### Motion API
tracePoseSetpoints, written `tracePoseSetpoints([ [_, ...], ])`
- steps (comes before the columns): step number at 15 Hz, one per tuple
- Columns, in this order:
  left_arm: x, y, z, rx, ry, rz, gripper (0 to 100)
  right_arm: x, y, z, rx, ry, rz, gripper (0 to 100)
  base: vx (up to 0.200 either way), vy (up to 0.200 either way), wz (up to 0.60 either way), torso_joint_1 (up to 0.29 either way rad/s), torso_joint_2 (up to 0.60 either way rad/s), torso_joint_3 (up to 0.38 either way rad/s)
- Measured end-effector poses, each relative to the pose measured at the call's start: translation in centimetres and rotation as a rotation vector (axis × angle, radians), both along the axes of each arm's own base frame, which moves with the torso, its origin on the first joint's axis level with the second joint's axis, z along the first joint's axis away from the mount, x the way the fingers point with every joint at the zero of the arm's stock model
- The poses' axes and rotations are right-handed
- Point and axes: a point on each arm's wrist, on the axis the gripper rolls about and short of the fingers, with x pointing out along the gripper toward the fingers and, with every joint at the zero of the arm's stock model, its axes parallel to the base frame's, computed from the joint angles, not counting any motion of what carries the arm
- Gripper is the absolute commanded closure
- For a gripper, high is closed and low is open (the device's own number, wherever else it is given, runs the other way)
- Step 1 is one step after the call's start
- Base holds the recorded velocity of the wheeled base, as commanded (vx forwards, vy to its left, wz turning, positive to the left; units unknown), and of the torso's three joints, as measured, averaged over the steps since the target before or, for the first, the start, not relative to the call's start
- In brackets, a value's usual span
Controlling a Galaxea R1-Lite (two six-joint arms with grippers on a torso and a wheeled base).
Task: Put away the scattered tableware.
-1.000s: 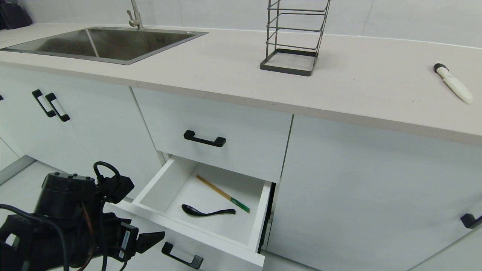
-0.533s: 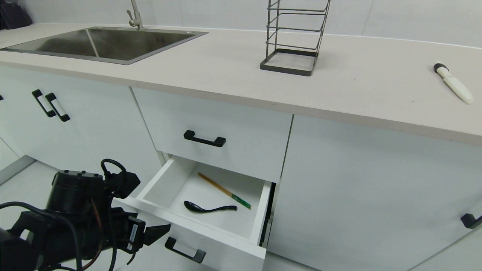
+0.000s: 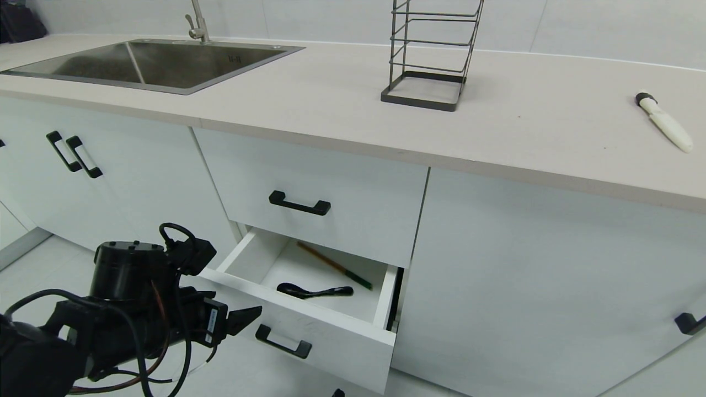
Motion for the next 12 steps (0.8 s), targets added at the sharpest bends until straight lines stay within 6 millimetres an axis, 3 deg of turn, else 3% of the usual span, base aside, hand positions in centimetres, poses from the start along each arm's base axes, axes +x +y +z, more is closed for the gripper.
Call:
tracePoseSetpoints([
  [6, 1.3, -0.4, -0.6, -0.006, -0.023, -0.002, 0, 0.0, 0.0, 0.0, 0.000, 0.000, 0.000, 0, 0.000, 0.000, 0.00, 0.000, 0.00, 0.000],
  [12, 3.1, -0.9, 0.0, -0.026, -0.106, -0.005, 0, 0.0, 0.0, 0.0, 0.000, 0.000, 0.000, 0, 0.000, 0.000, 0.00, 0.000, 0.00, 0.000],
])
